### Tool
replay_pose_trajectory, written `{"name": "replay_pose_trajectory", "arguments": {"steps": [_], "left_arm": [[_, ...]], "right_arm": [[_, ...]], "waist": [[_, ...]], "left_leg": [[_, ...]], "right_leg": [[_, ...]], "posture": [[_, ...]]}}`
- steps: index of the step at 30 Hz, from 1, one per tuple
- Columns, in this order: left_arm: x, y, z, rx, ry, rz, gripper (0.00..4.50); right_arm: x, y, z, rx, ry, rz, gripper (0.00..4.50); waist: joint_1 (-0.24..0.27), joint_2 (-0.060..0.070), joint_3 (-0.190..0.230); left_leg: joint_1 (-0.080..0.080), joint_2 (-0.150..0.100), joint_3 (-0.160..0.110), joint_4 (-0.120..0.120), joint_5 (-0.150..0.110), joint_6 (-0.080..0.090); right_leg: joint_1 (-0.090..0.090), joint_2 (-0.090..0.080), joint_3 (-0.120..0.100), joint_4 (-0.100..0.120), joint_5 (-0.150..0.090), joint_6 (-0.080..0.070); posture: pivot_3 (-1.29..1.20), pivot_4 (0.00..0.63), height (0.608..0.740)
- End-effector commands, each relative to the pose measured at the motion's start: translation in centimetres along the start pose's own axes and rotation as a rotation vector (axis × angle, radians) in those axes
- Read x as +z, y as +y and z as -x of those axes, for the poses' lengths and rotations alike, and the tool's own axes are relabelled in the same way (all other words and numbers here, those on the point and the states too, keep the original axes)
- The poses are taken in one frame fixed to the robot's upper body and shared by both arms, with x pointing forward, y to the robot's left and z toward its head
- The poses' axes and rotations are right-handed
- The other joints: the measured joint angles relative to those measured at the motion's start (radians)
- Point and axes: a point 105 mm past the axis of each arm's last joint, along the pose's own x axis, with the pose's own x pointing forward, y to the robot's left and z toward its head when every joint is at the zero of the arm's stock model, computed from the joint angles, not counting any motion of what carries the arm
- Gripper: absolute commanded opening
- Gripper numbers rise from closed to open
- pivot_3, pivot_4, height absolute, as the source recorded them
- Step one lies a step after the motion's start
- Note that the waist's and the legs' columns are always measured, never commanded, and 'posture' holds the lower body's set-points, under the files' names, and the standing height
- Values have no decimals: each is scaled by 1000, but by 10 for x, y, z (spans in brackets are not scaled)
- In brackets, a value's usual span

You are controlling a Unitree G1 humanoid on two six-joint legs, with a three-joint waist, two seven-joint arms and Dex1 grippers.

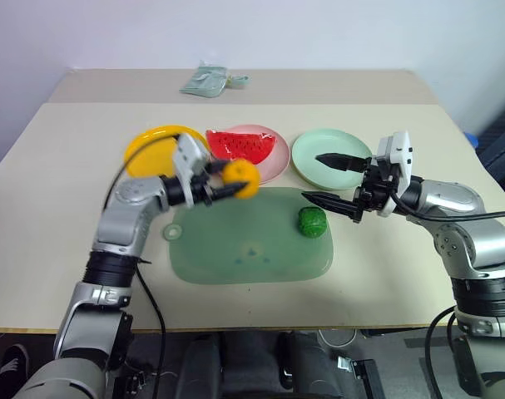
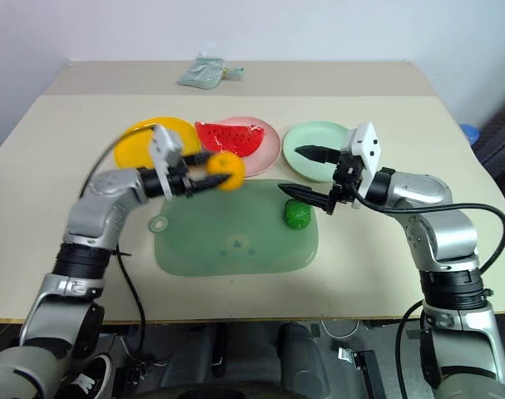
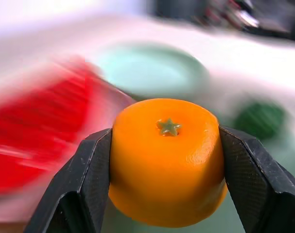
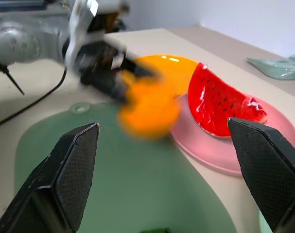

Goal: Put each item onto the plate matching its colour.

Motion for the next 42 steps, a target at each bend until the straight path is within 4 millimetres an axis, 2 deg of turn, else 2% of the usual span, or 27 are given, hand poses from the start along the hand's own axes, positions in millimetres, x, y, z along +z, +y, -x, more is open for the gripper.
{"name": "replay_pose_trajectory", "arguments": {"steps": [1, 4, 8, 11, 14, 16, 18, 23, 25, 28, 32, 34, 36, 39, 42], "left_arm": [[15, 33, 12, 198, -63, -36, 2712], [13, 57, 22, 347, -61, -68, 2712], [6, 87, 41, 549, -63, -65, 2712], [-5, 101, 48, 659, -53, -24, 2712], [-20, 106, 46, 699, -20, 20, 2712], [-23, 107, 44, 703, -29, 55, 3724], [-25, 106, 41, 690, -27, 74, 4448], [-12, 105, 40, 666, -71, 37, 4448], [3, 94, 37, 569, -134, 25, 4448], [22, 66, 36, 327, -204, 15, 4448], [20, 4, 54, -94, -160, 69, 4448], [16, -14, 62, -206, -111, 111, 4448], [12, -26, 69, -262, -72, 112, 4448], [2, -36, 75, -306, 4, 23, 4448], [2, -42, 78, -347, -14, 29, 4448]], "right_arm": [[16, -15, -7, -92, -61, 80, 4337], [16, -7, -15, -48, -72, 78, 4337], [14, -6, -17, -38, -68, 77, 4337], [12, -2, -18, -22, -61, 72, 4337], [11, -2, -19, -19, -54, 70, 4337], [10, -1, -19, -17, -46, 78, 4337], [10, 0, -19, -15, -46, 73, 4337], [4, 5, -14, 12, -10, 52, 4337], [-5, 10, -10, 40, 42, 43, 4337], [-25, 13, -4, 67, 150, 16, 4337], [-49, 14, 3, 95, 302, 6, 4337], [-56, 15, 7, 107, 336, 2, 4337], [-60, 14, 9, 102, 356, 1, 4337], [-70, 12, 12, 93, 402, 7, 4337], [-86, 12, 15, 86, 474, 9, 4337]], "waist": [[1, 0, 0], [7, 0, 0], [7, 0, 0], [7, 0, 0], [8, 0, 0], [8, 0, 0], [7, 0, 0], [6, 0, 0], [6, 0, 0], [6, 0, 0], [-10, 0, 0], [-17, 0, 0], [-16, 0, 0], [-15, 0, 0], [-13, 0, 0]], "left_leg": [[0, 0, 0, 0, 0, 0], [0, 0, 0, -1, 0, 0], [-1, 0, 1, 0, 0, 0], [-1, 0, 1, 0, 0, 0], [-1, 0, 1, 0, 0, 0], [-1, 0, 1, 0, 0, 0], [-1, 0, 1, 0, 0, 0], [0, 0, 1, -1, 0, 0], [-1, 0, 1, -1, 0, 0], [-1, 0, 1, 0, 0, 0], [0, 0, 2, -1, 0, 0], [0, 0, 1, -1, 0, 0], [0, 0, 1, -1, 0, 0], [0, 0, 1, -1, 0, 0], [0, 0, 1, -1, 0, 0]], "right_leg": [[0, 0, 0, 0, 0, 0], [0, 0, 0, 0, 0, 0], [0, -1, 0, -1, 0, 0], [0, -1, 0, 0, 0, 0], [0, -1, 0, 0, 0, 0], [0, -1, 0, -1, 0, 0], [0, -1, 0, -1, 0, 0], [0, -1, 0, -1, 0, 0], [0, -1, 0, -1, 0, 0], [0, -1, 0, -1, 0, 0], [0, -1, 0, -1, 0, 0], [0, 0, 0, 0, 0, 0], [0, 0, 0, 0, 0, 0], [0, 0, 0, 0, 0, 0], [0, -1, 0, 0, 0, 0]], "posture": [[0, 150, 740], [0, 150, 740], [0, 150, 740], [0, 150, 740], [0, 150, 740], [0, 150, 740], [0, 150, 740], [0, 150, 740], [0, 150, 740], [0, 150, 740], [0, 150, 740], [0, 150, 740], [0, 150, 740], [0, 150, 740], [0, 150, 740]]}}
